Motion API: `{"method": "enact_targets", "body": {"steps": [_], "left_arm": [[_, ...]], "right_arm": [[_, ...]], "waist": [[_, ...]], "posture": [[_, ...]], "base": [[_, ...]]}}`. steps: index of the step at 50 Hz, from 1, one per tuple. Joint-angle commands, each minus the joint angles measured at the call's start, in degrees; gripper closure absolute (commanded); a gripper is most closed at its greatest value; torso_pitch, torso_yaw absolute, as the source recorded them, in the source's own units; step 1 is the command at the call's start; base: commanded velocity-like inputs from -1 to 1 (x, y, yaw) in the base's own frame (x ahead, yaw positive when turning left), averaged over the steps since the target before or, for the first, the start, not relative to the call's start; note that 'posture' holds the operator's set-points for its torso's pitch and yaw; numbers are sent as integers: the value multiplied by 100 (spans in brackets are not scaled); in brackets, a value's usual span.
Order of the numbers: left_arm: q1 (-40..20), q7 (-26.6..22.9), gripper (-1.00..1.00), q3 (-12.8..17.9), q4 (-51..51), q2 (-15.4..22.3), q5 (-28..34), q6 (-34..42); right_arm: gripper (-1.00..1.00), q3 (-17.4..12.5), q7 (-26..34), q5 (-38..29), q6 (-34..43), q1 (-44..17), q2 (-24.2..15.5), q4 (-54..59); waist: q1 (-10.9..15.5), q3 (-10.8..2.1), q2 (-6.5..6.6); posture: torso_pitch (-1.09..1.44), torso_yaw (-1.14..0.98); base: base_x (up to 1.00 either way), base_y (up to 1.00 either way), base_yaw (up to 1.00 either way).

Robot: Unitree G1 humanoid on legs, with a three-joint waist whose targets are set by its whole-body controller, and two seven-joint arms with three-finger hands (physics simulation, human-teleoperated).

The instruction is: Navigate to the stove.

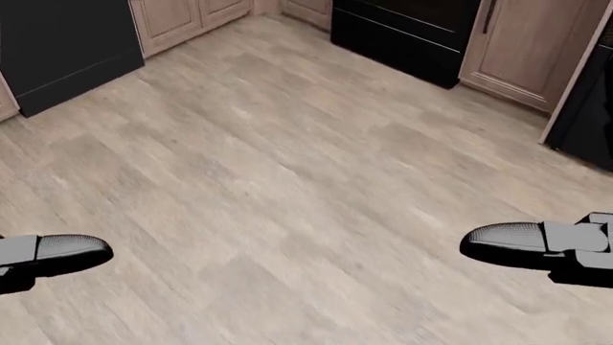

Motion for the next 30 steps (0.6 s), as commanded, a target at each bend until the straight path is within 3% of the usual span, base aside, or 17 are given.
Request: {"method": "enact_targets", "body": {"steps": [1,6,8,9,10,11,12,15,18,21,23,24,25,26,30], "left_arm": [[-126,27,-100,110,-171,75,69,-198],[-95,-2,-100,95,-153,51,105,-243],[-69,-15,-100,65,-144,40,138,-278],[-54,-26,-100,50,-122,34,161,-313],[-65,-29,-100,67,-140,29,155,-283],[-59,-36,-100,61,-128,25,166,-299],[-43,-48,-100,54,-107,18,181,-337],[-52,-59,-100,73,-133,13,177,-305],[-46,-64,-100,70,-128,4,185,-314],[-38,-70,-100,75,-132,0,190,-314],[-52,-70,-100,94,-141,0,181,-289],[-58,-70,-100,109,-148,3,171,-276],[-54,-67,-100,107,-139,3,173,-286],[-47,-68,-100,100,-123,4,178,-309],[-43,-63,-100,108,-130,6,168,-306]], "right_arm": [[-100,-111,39,-41,-163,-152,-77,-143],[-100,-61,75,-112,-186,-140,-45,-143],[-100,-44,104,-155,-190,-132,-23,-143],[-100,-42,111,-172,-197,-118,-19,-143],[-100,-38,135,-205,-194,-114,-4,-143],[-100,-37,148,-219,-187,-116,11,-143],[-100,-34,143,-220,-186,-116,7,-143],[-100,-9,152,-246,-230,-94,-9,-143],[-100,-29,131,-208,-226,-108,-28,-143],[-100,-27,151,-233,-233,-88,-14,-143],[-100,-54,135,-195,-234,-90,-34,-143],[-100,-56,113,-166,-245,-92,-59,-143],[-100,-48,107,-168,-254,-86,-60,-143],[-100,-49,96,-157,-254,-90,-63,-143],[-100,-82,119,-164,-266,-65,-67,-143]], "waist": [[30,-107,-17],[-16,39,294],[-44,-18,549],[-31,-124,771],[42,-80,577],[13,-50,650],[62,-64,624],[110,-125,497],[160,-28,337],[206,-61,72],[178,-116,-222],[111,-72,-34],[158,-37,-157],[88,-43,-145],[16,-32,41]], "posture": [[0,0],[0,0],[0,0],[0,0],[0,0],[0,0],[0,0],[0,0],[0,0],[0,0],[0,0],[0,0],[0,0],[0,0],[0,0]], "base": [[17,0,0],[27,0,0],[30,0,0],[30,0,0],[30,0,0],[30,0,0],[30,0,0],[33,0,0],[38,0,0],[39,0,0],[38,0,0],[38,0,0],[38,0,0],[38,0,0],[38,0,0]]}}
